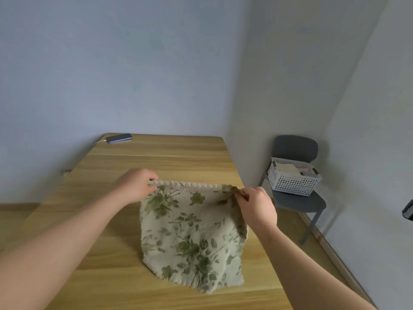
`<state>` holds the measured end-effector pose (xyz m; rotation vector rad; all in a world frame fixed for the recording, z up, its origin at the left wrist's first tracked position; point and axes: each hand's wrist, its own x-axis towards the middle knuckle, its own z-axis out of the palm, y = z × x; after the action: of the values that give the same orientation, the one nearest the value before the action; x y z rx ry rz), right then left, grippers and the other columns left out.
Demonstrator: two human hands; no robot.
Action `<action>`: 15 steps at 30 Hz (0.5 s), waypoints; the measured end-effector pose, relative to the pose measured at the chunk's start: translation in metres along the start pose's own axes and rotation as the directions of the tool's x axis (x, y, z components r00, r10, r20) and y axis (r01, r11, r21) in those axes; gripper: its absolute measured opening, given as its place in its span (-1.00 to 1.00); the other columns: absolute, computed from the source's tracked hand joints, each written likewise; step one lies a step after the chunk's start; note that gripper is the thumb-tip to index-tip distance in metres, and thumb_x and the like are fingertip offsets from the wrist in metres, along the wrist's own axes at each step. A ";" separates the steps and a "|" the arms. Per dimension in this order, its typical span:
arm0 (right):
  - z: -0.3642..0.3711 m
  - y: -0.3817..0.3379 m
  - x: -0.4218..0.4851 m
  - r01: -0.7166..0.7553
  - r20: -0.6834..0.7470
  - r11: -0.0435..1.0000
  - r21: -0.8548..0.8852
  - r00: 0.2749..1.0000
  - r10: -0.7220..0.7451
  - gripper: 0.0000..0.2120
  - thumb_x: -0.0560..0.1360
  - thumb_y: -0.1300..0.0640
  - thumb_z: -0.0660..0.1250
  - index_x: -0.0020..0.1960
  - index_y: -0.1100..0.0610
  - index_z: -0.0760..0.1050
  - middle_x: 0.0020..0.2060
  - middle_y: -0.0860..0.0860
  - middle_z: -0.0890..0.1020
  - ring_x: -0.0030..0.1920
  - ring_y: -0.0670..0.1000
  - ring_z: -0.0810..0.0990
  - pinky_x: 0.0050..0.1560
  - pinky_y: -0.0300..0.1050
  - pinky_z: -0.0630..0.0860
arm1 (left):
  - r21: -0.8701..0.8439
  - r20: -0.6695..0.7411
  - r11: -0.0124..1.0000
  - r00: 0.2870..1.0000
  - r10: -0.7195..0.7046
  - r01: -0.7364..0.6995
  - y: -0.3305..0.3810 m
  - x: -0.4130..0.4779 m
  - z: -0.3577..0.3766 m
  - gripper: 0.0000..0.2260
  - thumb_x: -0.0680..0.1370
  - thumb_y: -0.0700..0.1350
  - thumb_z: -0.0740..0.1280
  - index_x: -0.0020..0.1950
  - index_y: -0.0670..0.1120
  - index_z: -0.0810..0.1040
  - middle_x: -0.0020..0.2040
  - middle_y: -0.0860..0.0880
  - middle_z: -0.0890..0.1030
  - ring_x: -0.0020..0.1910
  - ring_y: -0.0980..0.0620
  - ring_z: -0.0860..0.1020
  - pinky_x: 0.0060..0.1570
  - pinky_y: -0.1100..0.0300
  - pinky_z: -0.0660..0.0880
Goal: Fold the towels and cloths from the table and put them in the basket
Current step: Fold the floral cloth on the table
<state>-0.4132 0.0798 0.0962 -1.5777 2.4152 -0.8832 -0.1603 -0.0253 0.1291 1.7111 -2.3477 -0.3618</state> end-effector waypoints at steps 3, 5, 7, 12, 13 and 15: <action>-0.010 -0.007 0.022 -0.030 0.047 0.998 0.054 0.999 0.028 -0.71 0.59 0.01 0.18 -0.23 0.11 0.50 -0.31 0.07 0.55 -0.30 0.12 0.50 -0.38 -0.17 0.35 | 0.126 -0.180 0.989 0.982 -0.052 0.075 0.000 0.020 -0.008 -0.83 0.58 -0.05 0.23 0.08 0.00 0.60 0.01 -0.01 0.64 -0.16 -0.04 0.56 -0.26 0.20 0.40; -0.022 -0.017 0.034 -0.005 0.004 0.984 0.177 1.000 0.005 -0.75 0.59 0.06 0.19 -0.23 0.07 0.48 -0.40 0.05 0.55 -0.33 0.14 0.57 -0.31 -0.09 0.49 | 0.071 -0.333 0.993 0.941 -0.066 0.095 0.008 0.032 -0.020 -0.83 0.59 -0.08 0.21 0.04 -0.04 0.59 -0.08 -0.06 0.63 -0.22 -0.06 0.48 -0.28 0.18 0.33; -0.034 -0.025 0.043 0.079 -0.135 0.970 0.229 0.990 -0.049 -0.79 0.59 0.11 0.18 -0.10 0.14 0.55 -0.31 0.07 0.61 -0.23 0.15 0.60 -0.17 0.01 0.55 | -0.055 -0.470 0.998 0.881 -0.049 0.026 0.017 0.036 -0.033 -0.83 0.59 -0.11 0.22 0.07 -0.08 0.58 -0.09 -0.10 0.63 -0.23 -0.08 0.47 -0.28 0.16 0.34; -0.040 -0.019 0.035 0.188 -0.278 0.945 0.268 0.954 -0.111 -0.75 0.58 0.23 0.19 0.15 0.10 0.59 -0.08 -0.02 0.61 -0.01 0.04 0.55 0.00 -0.01 0.53 | -0.207 -0.571 0.962 0.821 0.030 -0.179 0.020 0.018 -0.036 -0.84 0.56 -0.20 0.27 0.09 -0.14 0.59 -0.03 -0.11 0.64 -0.24 0.03 0.44 -0.23 0.18 0.31; -0.034 -0.012 0.030 0.189 -0.263 0.950 0.248 0.957 -0.122 -0.74 0.57 0.24 0.20 0.16 0.10 0.59 -0.04 0.01 0.64 0.03 0.06 0.56 0.02 -0.01 0.53 | -0.212 -0.559 0.960 0.829 0.036 -0.185 0.017 0.012 -0.029 -0.86 0.55 -0.22 0.29 0.06 -0.14 0.60 -0.05 -0.09 0.64 -0.25 0.04 0.44 -0.22 0.19 0.30; -0.020 0.005 0.016 0.177 -0.201 0.962 0.209 0.970 -0.135 -0.74 0.57 0.25 0.21 0.16 0.11 0.60 0.02 0.03 0.66 0.10 0.10 0.54 0.06 -0.07 0.50 | -0.231 -0.515 0.958 0.857 0.027 -0.169 0.007 -0.001 -0.010 -0.88 0.52 -0.24 0.32 0.00 -0.12 0.62 -0.07 -0.05 0.64 -0.20 0.01 0.49 -0.19 0.21 0.32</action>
<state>-0.4319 0.0756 0.1136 -1.6827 2.2268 -1.3378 -0.1637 -0.0233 0.1406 1.3463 -1.8905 -0.1699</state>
